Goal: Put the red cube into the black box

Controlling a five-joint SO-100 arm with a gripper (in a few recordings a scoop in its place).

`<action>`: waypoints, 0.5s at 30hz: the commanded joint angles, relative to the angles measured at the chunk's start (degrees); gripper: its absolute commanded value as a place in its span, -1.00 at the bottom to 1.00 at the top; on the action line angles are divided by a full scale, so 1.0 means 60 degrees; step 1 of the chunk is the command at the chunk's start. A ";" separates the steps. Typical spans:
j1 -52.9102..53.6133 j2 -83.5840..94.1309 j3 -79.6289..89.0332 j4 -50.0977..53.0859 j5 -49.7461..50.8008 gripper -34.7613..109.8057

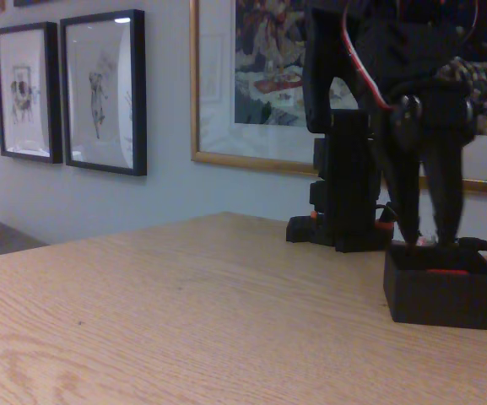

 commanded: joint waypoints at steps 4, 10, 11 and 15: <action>-0.1904 0.1362 -0.0483 0.0586 0.0117 -0.31; -0.5010 0.1875 -0.0718 0.0776 0.0249 -0.30; -0.5420 0.1919 -0.0659 0.0776 0.0234 -0.30; -0.6709 0.2666 0.0190 0.0527 0.0176 -0.35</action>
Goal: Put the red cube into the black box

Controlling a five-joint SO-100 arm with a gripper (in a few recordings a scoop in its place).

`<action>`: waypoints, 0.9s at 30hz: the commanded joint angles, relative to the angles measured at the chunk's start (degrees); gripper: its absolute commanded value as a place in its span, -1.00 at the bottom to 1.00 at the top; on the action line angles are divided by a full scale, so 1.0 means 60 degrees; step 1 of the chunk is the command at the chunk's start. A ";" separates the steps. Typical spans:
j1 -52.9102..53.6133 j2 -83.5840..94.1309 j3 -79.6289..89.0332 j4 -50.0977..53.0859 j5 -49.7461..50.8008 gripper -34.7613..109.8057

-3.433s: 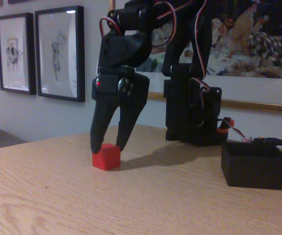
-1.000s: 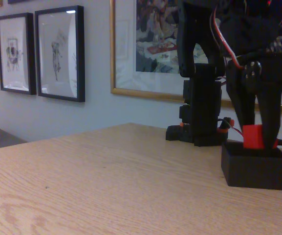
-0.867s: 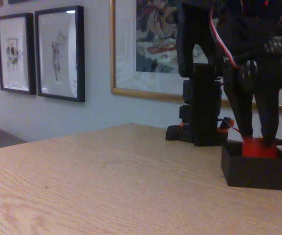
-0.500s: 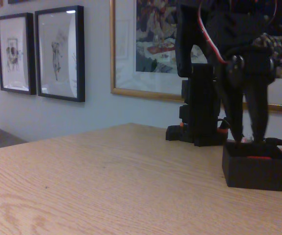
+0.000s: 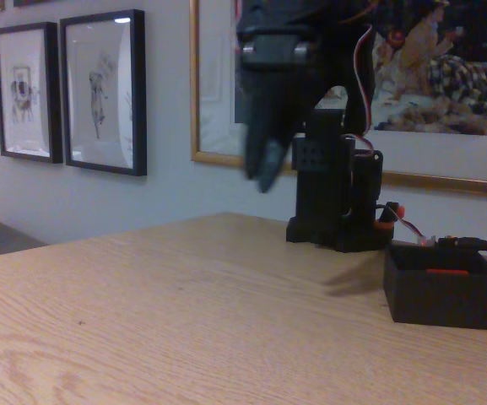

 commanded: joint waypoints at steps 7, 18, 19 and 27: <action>-0.2988 0.1948 0.2139 -0.0820 0.0322 -0.41; -0.3530 0.3311 0.3442 -0.1128 -0.0059 -0.46; -0.3530 0.3267 0.3516 -0.1216 -0.0015 -0.47; -0.3296 0.3398 0.4058 -0.1685 -0.0059 -0.49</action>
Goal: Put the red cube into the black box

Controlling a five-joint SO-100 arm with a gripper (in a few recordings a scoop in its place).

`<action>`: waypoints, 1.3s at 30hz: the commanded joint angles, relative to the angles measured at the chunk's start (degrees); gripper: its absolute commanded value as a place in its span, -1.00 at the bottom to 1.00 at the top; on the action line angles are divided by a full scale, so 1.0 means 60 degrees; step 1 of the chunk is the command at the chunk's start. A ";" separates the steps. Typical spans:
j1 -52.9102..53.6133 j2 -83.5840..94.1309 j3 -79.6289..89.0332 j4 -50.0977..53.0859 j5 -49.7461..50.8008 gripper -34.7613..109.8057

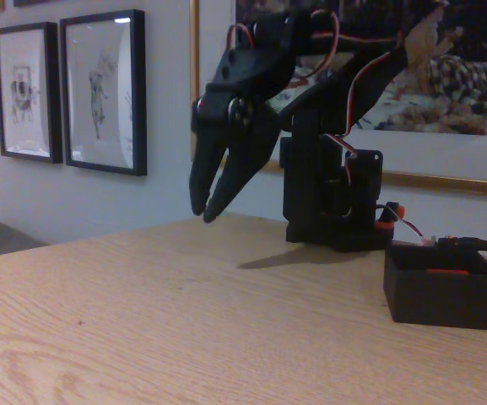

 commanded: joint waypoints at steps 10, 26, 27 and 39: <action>0.0190 -0.0132 -0.0029 -0.0103 -0.0088 -0.51; 0.0469 -0.0220 0.0044 -0.0234 -0.0073 -0.51; 0.0469 -0.0205 0.0044 -0.0234 -0.0073 -0.51; 0.0381 -0.0176 0.0029 -0.0205 -0.0059 -0.51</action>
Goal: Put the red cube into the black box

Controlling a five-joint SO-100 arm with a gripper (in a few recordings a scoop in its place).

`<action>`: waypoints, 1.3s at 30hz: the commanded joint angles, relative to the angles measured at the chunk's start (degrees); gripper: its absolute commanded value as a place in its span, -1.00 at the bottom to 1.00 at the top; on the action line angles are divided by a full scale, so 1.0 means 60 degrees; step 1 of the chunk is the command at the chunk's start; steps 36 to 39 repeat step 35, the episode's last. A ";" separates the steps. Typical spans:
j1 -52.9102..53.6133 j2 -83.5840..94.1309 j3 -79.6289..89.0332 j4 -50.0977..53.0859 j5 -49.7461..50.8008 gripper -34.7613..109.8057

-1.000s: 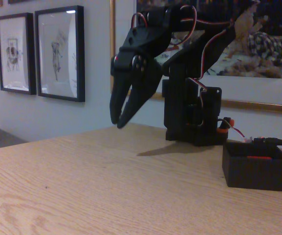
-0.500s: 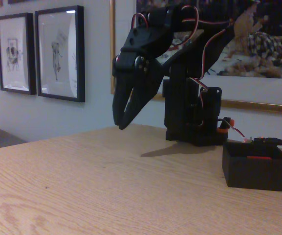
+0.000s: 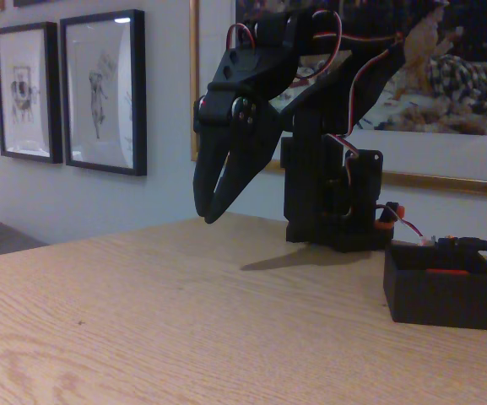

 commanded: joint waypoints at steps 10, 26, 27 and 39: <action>0.0103 0.0234 0.0029 0.0044 -0.0073 -0.51; 0.0117 0.0132 -0.0015 0.0044 -0.0073 -0.52; 0.0117 0.0132 -0.0015 0.0044 -0.0073 -0.52; 0.0103 0.0146 -0.0073 0.0088 -0.0059 -0.52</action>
